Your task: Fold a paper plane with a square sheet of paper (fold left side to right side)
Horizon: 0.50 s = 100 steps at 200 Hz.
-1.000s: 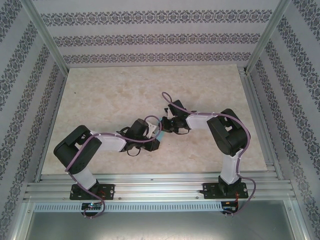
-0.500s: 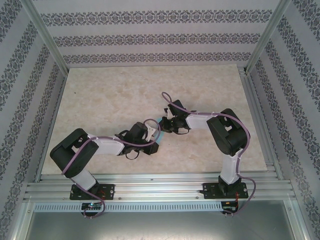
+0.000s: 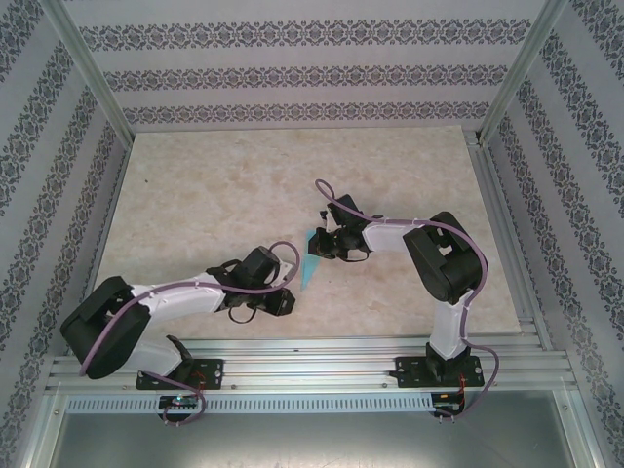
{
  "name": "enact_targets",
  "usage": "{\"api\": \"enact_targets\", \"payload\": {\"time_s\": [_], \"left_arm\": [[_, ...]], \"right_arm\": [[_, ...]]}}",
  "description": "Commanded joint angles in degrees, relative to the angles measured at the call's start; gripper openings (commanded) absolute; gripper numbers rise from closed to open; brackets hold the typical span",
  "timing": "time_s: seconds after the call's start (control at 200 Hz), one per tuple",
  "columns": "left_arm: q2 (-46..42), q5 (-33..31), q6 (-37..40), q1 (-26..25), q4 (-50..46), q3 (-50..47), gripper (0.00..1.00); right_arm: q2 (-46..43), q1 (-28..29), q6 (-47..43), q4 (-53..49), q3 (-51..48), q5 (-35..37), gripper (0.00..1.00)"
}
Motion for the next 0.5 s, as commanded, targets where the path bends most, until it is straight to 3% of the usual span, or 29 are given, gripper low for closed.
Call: {"api": "enact_targets", "payload": {"time_s": [0.0,0.495], "left_arm": [[-1.9,0.6,-1.2,1.6,-2.1,4.2,0.14],[16.8,5.9,-1.2,2.9,11.9,13.3,0.07]], "right_arm": [[3.7,-0.8,-0.4,-3.6,-0.8,5.5,0.10],[4.2,-0.7,-0.1,-3.6,-0.8,5.1,0.10]]}}
